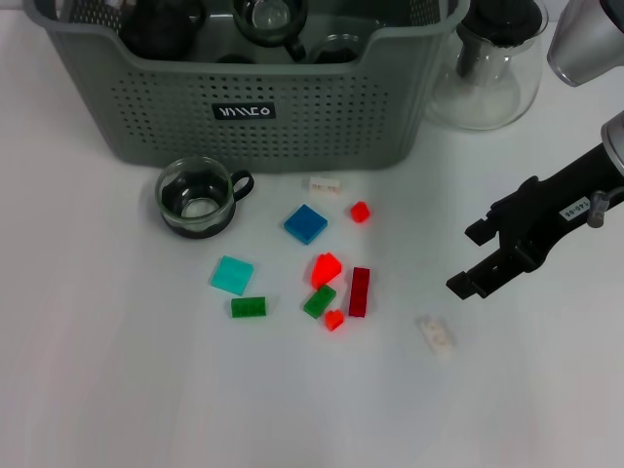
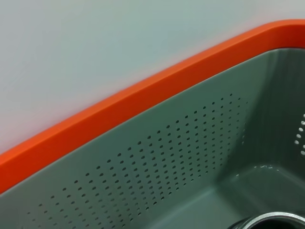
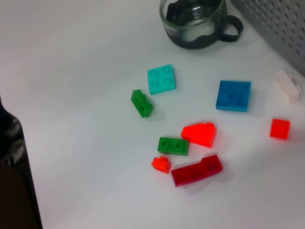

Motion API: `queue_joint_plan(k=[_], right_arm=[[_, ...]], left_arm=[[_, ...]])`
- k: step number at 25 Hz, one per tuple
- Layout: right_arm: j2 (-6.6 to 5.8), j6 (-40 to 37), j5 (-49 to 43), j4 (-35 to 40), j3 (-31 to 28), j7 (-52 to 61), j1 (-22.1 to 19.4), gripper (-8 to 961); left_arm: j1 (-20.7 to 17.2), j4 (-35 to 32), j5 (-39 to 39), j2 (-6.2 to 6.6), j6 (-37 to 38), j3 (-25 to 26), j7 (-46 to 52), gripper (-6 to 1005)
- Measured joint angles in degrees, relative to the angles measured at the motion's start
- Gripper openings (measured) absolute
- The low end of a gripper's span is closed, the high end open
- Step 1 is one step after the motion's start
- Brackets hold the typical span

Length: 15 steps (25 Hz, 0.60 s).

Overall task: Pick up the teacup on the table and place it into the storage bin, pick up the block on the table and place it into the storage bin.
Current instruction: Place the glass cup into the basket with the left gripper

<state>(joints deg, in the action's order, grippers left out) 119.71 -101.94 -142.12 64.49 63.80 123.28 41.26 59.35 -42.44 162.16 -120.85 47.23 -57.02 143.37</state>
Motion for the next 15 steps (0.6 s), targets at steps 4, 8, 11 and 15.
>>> queue_joint_plan(k=[4, 8, 11, 15], right_arm=[[0.00, 0.2, 0.0, 0.1, 0.0, -0.1, 0.0, 897], [0.00, 0.4, 0.0, 0.0, 0.0, -0.2, 0.0, 897], [0.00, 0.4, -0.1, 0.0, 0.0, -0.3, -0.1, 897], [0.00, 0.5, -0.1, 0.0, 0.0, -0.3, -0.2, 896]], left_arm=[[0.1, 0.0, 0.0, -0.01, 0.0, 0.0, 0.0, 61], [0.1, -0.1, 0.0, -0.01, 0.0, -0.2, -0.1, 120], [0.0, -0.1, 0.0, 0.00, 0.0, -0.7, -0.1, 178], [-0.1, -0.3, 0.0, -0.01, 0.0, -0.9, -0.1, 252]])
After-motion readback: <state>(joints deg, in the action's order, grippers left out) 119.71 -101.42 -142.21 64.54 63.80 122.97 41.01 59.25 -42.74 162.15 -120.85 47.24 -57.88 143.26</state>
